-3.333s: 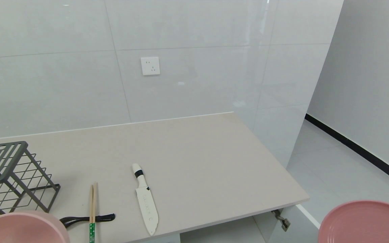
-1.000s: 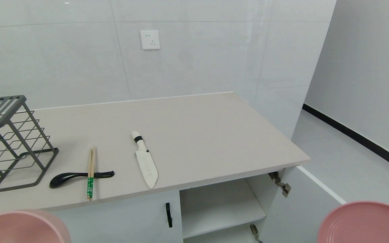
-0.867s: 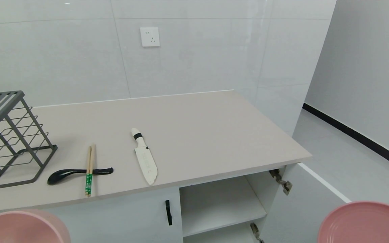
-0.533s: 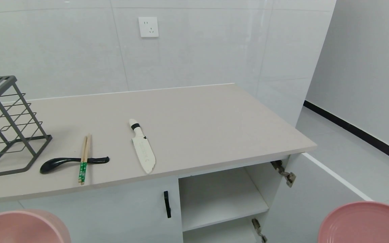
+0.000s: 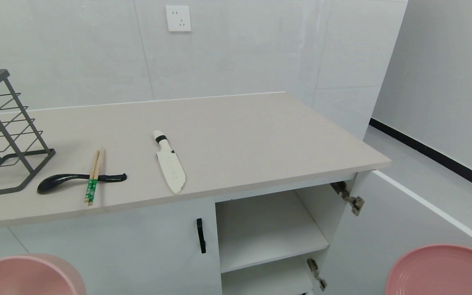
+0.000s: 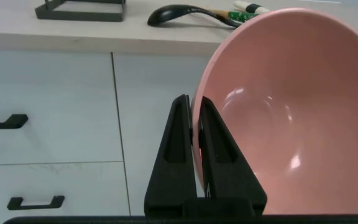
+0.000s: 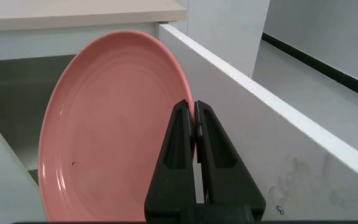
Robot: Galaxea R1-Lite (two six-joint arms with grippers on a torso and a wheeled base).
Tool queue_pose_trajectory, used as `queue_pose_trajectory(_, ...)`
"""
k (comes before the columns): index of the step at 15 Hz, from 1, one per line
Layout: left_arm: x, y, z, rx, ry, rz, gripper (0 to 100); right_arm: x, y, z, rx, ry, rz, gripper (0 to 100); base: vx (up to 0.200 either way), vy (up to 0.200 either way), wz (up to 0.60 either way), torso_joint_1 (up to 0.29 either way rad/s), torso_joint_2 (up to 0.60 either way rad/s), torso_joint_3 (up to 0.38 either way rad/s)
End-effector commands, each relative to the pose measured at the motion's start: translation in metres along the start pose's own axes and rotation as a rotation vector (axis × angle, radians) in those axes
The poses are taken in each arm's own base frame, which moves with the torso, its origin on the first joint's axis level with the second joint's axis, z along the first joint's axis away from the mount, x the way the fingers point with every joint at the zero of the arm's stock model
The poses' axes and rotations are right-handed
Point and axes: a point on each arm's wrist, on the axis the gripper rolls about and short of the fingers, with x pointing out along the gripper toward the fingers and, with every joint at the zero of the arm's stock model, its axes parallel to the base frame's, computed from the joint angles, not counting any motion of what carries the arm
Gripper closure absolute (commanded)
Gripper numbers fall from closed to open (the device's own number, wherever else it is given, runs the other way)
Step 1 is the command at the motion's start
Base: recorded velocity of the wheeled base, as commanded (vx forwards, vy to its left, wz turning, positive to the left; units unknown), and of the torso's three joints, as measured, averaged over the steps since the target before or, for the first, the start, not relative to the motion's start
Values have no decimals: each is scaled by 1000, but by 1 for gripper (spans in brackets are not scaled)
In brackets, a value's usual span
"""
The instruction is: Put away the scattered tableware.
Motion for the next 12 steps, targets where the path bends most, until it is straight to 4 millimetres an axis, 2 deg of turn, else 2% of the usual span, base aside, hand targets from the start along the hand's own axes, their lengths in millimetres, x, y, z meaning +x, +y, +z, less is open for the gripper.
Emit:
queue_pose_trajectory(1, 0, 0, 0, -1, 0, 1, 100, 0, 0, 0, 1, 0, 0, 100, 0, 0, 0, -76, 266, 198)
queue_pose_trajectory(4, 0, 0, 0, -1, 0, 1, 100, 0, 0, 0, -1, 1, 0, 100, 0, 0, 0, -84, 343, 269)
queue_pose_trajectory(10, 0, 0, 0, -1, 0, 1, 100, 0, 0, 0, -1, 0, 0, 100, 0, 0, 0, -36, 185, 147)
queue_pose_trajectory(12, 0, 0, 0, -1, 0, 1, 100, 0, 0, 0, -2, 0, 0, 100, 0, 0, 0, -41, 315, 278)
